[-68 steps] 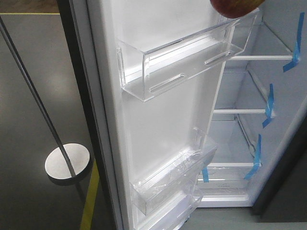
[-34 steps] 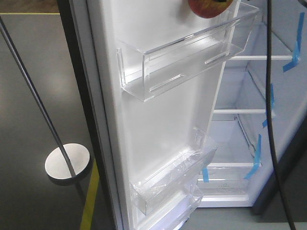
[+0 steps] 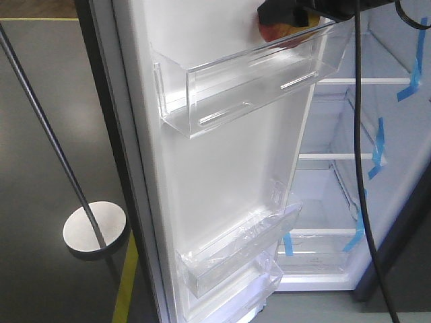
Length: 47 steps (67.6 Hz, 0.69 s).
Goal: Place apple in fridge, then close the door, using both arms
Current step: 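Lower the apple into the upper door shelf and open the right gripper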
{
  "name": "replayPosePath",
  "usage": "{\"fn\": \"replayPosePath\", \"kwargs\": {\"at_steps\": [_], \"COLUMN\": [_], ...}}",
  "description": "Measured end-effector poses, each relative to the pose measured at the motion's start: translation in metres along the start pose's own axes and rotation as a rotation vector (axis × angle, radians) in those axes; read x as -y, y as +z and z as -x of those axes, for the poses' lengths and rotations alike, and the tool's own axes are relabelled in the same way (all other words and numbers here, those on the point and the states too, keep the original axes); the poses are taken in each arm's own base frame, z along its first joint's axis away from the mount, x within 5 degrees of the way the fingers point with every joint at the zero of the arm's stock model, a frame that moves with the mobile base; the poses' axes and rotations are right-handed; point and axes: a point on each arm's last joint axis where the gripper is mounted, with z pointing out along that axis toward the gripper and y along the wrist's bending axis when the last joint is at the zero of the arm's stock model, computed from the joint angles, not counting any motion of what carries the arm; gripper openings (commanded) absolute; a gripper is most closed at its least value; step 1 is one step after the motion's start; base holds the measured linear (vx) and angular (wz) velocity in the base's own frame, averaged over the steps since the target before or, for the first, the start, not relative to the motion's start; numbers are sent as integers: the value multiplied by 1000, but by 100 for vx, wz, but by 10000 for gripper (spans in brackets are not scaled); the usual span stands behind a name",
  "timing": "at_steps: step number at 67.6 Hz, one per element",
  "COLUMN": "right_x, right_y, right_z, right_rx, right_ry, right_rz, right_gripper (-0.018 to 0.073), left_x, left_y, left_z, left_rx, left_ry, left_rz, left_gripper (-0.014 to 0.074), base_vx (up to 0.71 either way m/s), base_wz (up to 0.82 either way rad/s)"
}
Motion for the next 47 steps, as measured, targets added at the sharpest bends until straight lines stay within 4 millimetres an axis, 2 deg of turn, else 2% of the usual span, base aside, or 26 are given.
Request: {"fn": "replayPosePath", "kwargs": {"at_steps": [8,14,27,39,47], "right_x": [0,0,-6,-23,-38], "right_y": [0,0,-11,-44,-70], "right_z": [0,1,2,7,1], "right_rx": [1,3,1,19,34], "right_ry": [4,12,21,25,27], "right_rz": [0,1,5,11,10], "right_gripper": [613,668,668,643,640], "left_x": [0,0,0,0,0], "left_y": [0,0,0,0,0], "left_z": [0,0,0,0,0], "left_rx": [0,0,0,0,0], "left_ry": [0,0,0,0,0], "left_rz": [0,0,0,0,0], "left_gripper": [-6,-6,-6,-6,-6], "base_vx": [0,0,0,0,0], "base_wz": [0,0,0,0,0]}}
